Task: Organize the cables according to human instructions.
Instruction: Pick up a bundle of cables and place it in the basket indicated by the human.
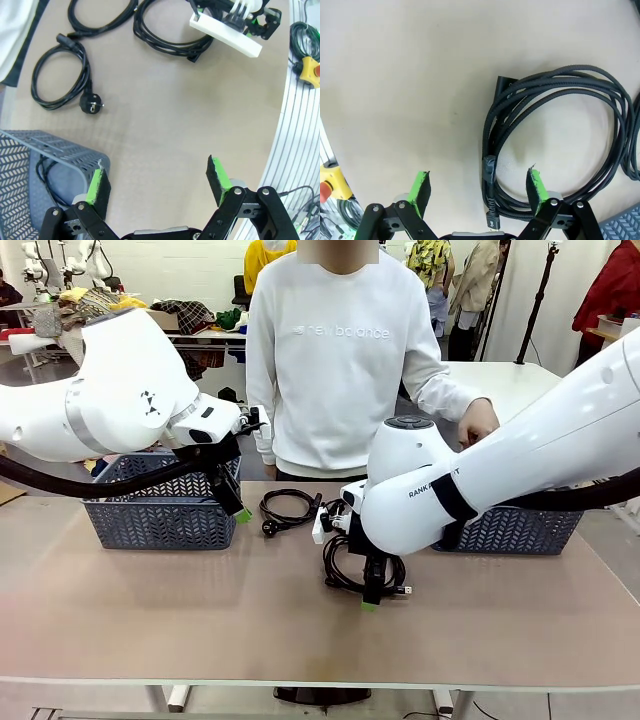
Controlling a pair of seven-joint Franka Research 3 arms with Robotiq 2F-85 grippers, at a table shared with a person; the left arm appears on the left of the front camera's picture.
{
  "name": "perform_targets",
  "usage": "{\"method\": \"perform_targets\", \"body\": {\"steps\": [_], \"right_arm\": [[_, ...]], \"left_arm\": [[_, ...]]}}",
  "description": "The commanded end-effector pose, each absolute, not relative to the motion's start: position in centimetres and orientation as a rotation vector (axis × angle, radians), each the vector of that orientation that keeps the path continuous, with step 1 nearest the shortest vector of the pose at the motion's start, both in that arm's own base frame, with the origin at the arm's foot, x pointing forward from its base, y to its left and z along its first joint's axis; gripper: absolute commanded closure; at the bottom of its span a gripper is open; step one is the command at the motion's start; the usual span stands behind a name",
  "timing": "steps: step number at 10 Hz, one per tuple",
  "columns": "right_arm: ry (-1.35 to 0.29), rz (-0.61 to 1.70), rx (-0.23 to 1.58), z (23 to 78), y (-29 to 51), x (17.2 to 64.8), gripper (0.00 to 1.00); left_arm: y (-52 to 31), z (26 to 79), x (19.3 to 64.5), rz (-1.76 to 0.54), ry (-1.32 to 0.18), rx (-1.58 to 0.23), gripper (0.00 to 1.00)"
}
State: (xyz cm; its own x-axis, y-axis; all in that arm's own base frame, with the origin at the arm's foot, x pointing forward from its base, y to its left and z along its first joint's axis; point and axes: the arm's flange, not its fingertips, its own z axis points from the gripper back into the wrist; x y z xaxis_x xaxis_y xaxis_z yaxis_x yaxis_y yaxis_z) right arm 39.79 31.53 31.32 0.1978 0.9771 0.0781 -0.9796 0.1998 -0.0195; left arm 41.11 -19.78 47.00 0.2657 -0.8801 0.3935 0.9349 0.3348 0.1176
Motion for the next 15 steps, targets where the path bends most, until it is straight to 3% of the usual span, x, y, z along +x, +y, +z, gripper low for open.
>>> {"method": "perform_targets", "body": {"steps": [1, 2, 3, 4, 5, 6, 7, 8, 9, 11, 15], "right_arm": [[-0.059, 1.357, 0.014, 31.3, 32.4, 40.4, 0.16], [-0.055, 1.353, 0.013, 31.3, 32.5, 40.5, 0.19], [-0.052, 1.354, 0.015, 31.3, 32.5, 40.6, 0.35], [-0.051, 1.353, 0.018, 31.2, 32.6, 40.6, 0.38], [-0.055, 1.352, 0.020, 31.3, 32.7, 40.7, 0.54], [-0.063, 1.351, 0.018, 31.5, 32.7, 40.7, 0.57], [-0.057, 1.349, 0.018, 31.4, 32.7, 40.8, 0.73], [-0.051, 1.350, 0.014, 31.2, 32.7, 40.8, 0.76], [-0.043, 1.350, 0.013, 31.1, 32.6, 40.8, 0.92], [-0.035, 1.355, 0.019, 30.8, 32.7, 40.8, 1.00], [-0.100, 1.364, 0.033, 35.5, 31.8, 39.3, 1.00]], "left_arm": [[-19.6, 47.1, 41.2, -1.226, -0.426, -0.148, 0.00], [-19.6, 47.1, 41.2, -1.226, -0.426, -0.148, 0.00], [-19.6, 47.1, 41.2, -1.226, -0.426, -0.148, 0.00], [-19.6, 47.1, 41.2, -1.226, -0.426, -0.148, 0.00], [-19.6, 47.1, 41.2, -1.226, -0.426, -0.148, 0.00], [-19.6, 47.1, 41.2, -1.226, -0.426, -0.148, 0.00], [-19.6, 47.1, 41.2, -1.226, -0.426, -0.148, 0.00], [-19.6, 47.1, 41.2, -1.226, -0.426, -0.148, 0.00], [-19.6, 47.1, 41.2, -1.226, -0.426, -0.148, 0.00], [-19.6, 47.1, 41.2, -1.226, -0.426, -0.148, 0.00], [-19.6, 47.1, 41.2, -1.226, -0.426, -0.148, 0.00]]}}
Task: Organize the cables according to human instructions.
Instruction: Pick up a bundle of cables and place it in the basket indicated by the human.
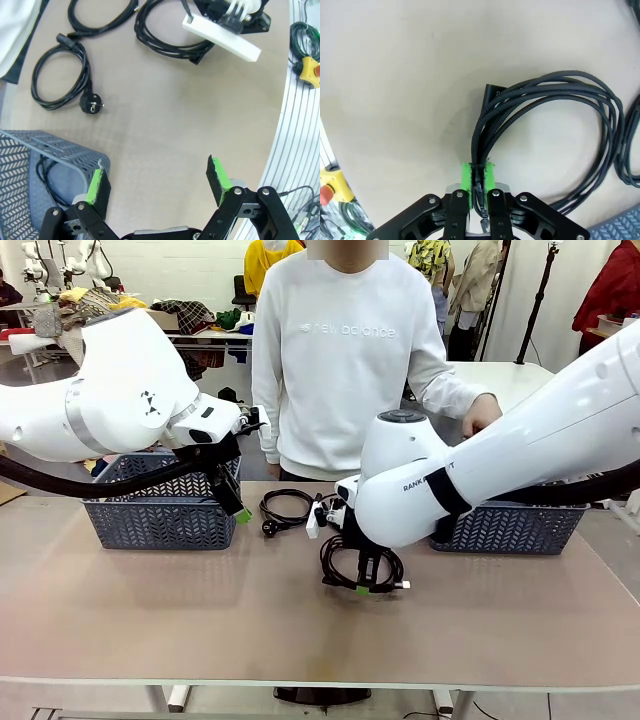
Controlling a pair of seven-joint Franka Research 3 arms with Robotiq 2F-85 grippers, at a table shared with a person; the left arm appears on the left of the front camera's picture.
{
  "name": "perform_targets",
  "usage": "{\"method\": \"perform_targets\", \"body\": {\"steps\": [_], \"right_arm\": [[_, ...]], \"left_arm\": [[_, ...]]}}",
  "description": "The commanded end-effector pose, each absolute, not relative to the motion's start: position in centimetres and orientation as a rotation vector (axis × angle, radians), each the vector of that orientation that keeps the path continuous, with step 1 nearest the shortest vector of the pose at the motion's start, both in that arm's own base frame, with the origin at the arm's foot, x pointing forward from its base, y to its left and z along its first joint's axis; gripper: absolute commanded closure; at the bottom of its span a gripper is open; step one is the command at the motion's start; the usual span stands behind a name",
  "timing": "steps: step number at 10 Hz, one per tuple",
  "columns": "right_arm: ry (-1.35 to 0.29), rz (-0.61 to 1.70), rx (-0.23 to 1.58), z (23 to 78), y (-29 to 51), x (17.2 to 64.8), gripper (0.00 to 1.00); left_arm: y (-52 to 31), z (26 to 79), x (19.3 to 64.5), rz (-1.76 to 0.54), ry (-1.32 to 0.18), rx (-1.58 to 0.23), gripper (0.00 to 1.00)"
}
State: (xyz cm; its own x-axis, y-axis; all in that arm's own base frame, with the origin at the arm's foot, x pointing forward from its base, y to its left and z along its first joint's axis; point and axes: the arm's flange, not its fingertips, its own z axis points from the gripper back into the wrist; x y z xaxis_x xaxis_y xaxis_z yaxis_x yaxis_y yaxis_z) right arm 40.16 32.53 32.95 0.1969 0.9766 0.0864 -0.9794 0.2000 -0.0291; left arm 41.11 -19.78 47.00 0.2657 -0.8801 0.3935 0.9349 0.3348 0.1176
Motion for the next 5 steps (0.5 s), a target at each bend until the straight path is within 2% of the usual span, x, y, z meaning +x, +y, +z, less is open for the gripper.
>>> {"method": "perform_targets", "body": {"steps": [1, 5], "right_arm": [[-0.102, 1.386, 0.029, 38.1, 31.1, 38.8, 1.00], [-0.106, 1.421, -0.051, 48.0, 24.9, 39.4, 1.00]], "left_arm": [[-19.6, 47.1, 41.2, -1.226, -0.426, -0.148, 0.00], [-19.6, 47.1, 41.2, -1.226, -0.426, -0.148, 0.00]]}}
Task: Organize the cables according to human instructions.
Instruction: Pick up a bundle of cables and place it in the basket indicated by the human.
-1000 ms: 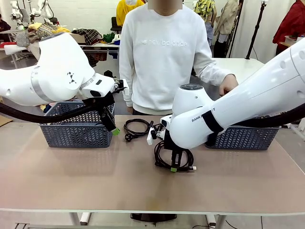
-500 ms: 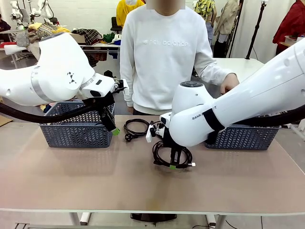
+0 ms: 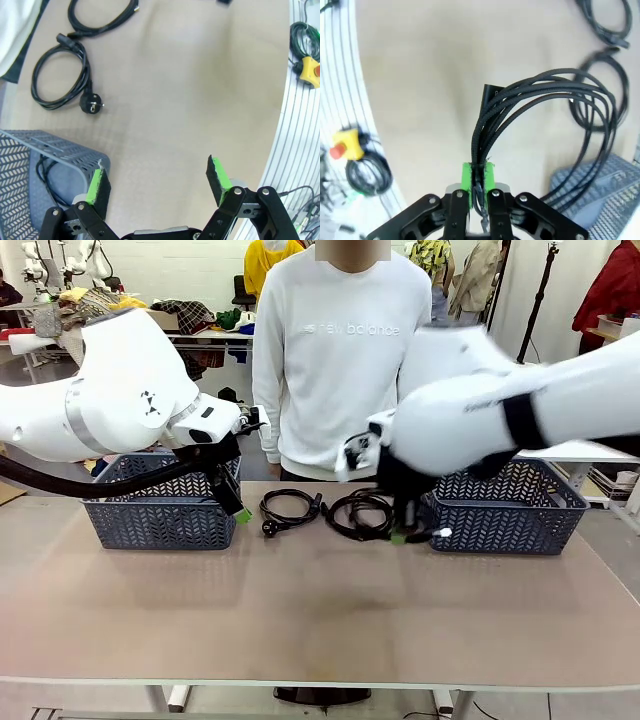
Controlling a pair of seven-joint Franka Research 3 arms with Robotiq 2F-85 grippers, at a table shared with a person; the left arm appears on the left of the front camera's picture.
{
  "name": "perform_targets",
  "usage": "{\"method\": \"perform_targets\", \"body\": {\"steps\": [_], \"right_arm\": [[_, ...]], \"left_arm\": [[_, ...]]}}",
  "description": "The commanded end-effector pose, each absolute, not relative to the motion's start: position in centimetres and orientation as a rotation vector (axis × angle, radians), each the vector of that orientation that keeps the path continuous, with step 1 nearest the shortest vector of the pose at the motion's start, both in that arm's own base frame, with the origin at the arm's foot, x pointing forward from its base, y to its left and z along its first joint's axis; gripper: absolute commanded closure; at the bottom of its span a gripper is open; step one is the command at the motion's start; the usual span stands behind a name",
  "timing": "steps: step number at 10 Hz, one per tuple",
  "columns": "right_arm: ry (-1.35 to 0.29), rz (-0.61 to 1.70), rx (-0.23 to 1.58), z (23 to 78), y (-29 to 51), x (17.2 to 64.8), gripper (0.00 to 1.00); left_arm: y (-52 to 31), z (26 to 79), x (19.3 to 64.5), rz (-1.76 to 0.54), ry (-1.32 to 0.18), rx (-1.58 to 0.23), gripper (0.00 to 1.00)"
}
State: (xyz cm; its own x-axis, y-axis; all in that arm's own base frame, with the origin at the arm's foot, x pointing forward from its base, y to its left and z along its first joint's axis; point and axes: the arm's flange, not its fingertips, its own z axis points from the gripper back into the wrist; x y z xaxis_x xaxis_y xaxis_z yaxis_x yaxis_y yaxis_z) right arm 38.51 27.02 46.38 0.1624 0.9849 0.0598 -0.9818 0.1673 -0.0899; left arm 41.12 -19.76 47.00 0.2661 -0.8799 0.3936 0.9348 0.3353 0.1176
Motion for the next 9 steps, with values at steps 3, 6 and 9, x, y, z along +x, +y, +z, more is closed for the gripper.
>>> {"method": "perform_targets", "body": {"steps": [3, 6, 9], "right_arm": [[-0.171, 1.500, -0.062, 50.6, 17.3, 42.5, 1.00], [-0.153, 1.496, -0.039, 49.9, 10.5, 47.6, 1.00], [-0.172, 1.448, -0.042, 49.5, 7.0, 51.4, 1.00]], "left_arm": [[-19.6, 47.1, 41.2, -1.226, -0.426, -0.148, 0.00], [-19.6, 47.1, 41.2, -1.226, -0.426, -0.148, 0.00], [-19.6, 47.1, 41.2, -1.226, -0.426, -0.148, 0.00]]}}
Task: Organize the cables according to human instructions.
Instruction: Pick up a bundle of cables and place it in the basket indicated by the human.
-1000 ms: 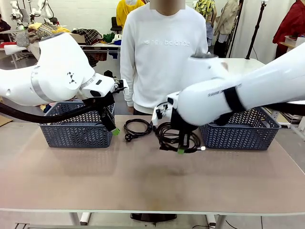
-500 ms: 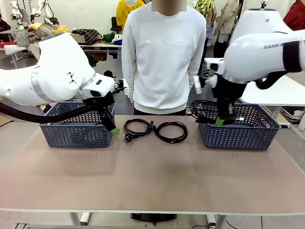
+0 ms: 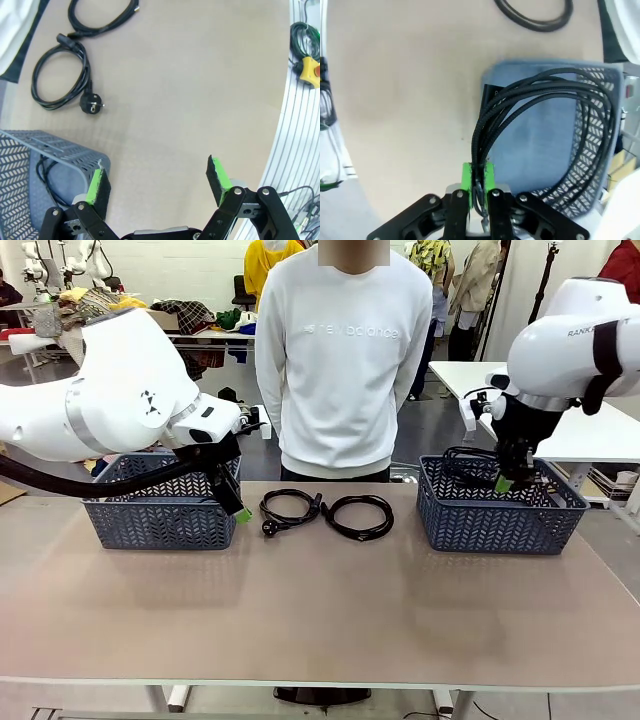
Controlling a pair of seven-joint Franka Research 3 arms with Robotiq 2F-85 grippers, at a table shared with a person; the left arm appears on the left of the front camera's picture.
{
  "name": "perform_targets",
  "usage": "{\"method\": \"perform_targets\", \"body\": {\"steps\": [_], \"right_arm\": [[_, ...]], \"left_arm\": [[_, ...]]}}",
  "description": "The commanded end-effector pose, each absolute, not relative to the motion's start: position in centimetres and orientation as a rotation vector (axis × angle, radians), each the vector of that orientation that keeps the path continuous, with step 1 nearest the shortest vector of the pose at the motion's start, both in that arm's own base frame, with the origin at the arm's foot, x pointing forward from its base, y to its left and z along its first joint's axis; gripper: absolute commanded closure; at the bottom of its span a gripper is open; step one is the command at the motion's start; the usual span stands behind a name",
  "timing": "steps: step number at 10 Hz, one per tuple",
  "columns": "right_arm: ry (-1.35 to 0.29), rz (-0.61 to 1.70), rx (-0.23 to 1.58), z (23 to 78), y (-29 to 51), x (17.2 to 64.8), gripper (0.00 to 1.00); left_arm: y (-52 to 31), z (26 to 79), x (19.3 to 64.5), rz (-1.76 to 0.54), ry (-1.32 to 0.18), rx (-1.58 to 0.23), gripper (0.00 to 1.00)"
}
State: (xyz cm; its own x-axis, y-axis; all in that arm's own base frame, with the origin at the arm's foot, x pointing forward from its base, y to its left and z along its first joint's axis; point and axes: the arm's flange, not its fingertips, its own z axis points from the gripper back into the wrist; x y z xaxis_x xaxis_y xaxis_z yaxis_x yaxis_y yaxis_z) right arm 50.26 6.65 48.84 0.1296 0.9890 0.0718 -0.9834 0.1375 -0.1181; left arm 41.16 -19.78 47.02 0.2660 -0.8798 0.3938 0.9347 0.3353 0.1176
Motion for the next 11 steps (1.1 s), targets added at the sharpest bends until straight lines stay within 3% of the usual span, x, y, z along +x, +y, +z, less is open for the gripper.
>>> {"method": "perform_targets", "body": {"steps": [1, 7, 8, 11], "right_arm": [[-0.166, 1.427, -0.047, 49.3, 6.3, 52.4, 1.00], [-0.145, 1.420, -0.050, 48.9, 6.1, 51.4, 1.00], [-0.138, 1.422, -0.050, 48.7, 6.5, 52.0, 0.89], [-0.140, 1.382, -0.127, 46.9, 7.6, 54.6, 0.89]], "left_arm": [[-19.6, 47.1, 41.2, -1.226, -0.426, -0.148, 0.00], [-19.6, 47.1, 41.2, -1.226, -0.426, -0.148, 0.00], [-19.6, 47.1, 41.2, -1.226, -0.426, -0.148, 0.00], [-19.6, 47.1, 41.2, -1.226, -0.426, -0.148, 0.00]]}}
